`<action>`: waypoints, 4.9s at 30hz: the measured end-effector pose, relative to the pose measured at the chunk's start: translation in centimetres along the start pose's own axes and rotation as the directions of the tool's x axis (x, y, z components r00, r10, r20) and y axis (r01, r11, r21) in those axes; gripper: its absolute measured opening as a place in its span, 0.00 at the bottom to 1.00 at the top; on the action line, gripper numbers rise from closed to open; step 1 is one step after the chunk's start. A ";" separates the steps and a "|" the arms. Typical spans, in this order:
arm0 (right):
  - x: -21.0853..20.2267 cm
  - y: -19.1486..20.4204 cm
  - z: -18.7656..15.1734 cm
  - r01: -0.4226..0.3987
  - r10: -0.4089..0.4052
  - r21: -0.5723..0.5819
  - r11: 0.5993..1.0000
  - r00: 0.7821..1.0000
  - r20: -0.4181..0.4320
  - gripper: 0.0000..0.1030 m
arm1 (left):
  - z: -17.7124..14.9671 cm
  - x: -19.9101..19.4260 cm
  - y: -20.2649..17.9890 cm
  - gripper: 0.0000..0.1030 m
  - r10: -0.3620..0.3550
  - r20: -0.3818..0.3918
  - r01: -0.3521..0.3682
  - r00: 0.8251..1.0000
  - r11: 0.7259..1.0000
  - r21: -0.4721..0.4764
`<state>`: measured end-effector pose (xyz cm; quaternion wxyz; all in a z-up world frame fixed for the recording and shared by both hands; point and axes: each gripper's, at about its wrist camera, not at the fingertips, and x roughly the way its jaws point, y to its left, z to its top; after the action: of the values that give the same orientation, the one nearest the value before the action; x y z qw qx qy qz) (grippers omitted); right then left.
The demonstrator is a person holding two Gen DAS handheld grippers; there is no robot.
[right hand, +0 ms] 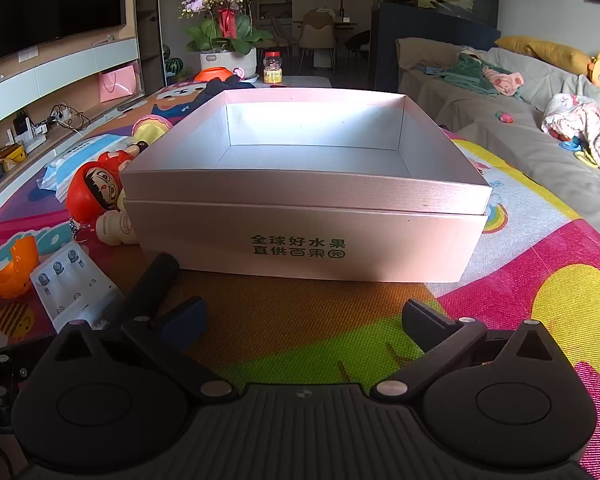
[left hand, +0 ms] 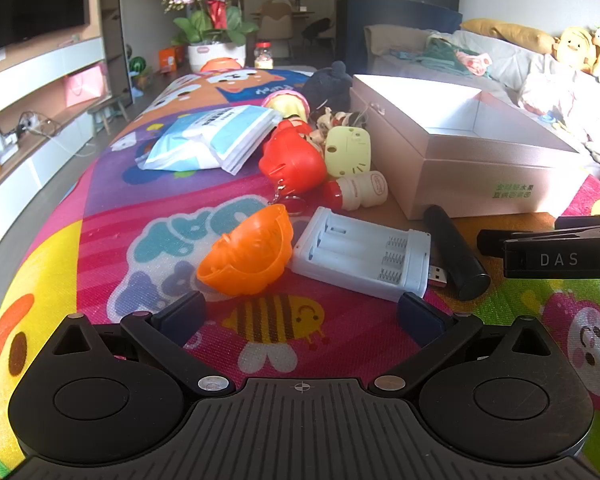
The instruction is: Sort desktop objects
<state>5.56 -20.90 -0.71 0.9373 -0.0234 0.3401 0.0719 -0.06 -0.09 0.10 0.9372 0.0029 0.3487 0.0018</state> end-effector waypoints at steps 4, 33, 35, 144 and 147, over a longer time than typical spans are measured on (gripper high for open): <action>0.0 0.0 0.0 0.000 0.000 0.000 1.000 1.000 0.000 1.00 | 0.0 0.0 0.0 1.00 0.000 0.000 0.000 1.000 1.000 0.000; 0.0 0.1 0.0 0.000 0.000 0.000 1.000 1.000 0.000 1.00 | 0.0 0.0 0.0 1.00 -0.001 0.001 0.001 1.000 1.000 -0.001; 0.0 0.1 0.0 0.000 0.000 0.000 1.000 1.000 0.000 1.00 | 0.0 0.0 0.0 1.00 -0.001 0.001 0.001 1.000 1.000 -0.001; -0.6 1.3 1.6 -0.093 0.102 0.104 0.990 0.991 -0.089 1.00 | 1.6 1.4 -1.3 1.00 -0.128 -0.017 0.129 0.992 0.979 0.155; 0.5 2.8 2.1 -0.054 0.063 0.113 0.992 0.994 -0.086 1.00 | 1.4 1.2 -1.5 1.00 -0.144 -0.017 0.145 0.989 0.975 0.168</action>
<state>6.84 -17.84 0.65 0.9185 0.0352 0.3858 0.0794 1.78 -1.59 0.35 0.9304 0.0570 0.3492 -0.0958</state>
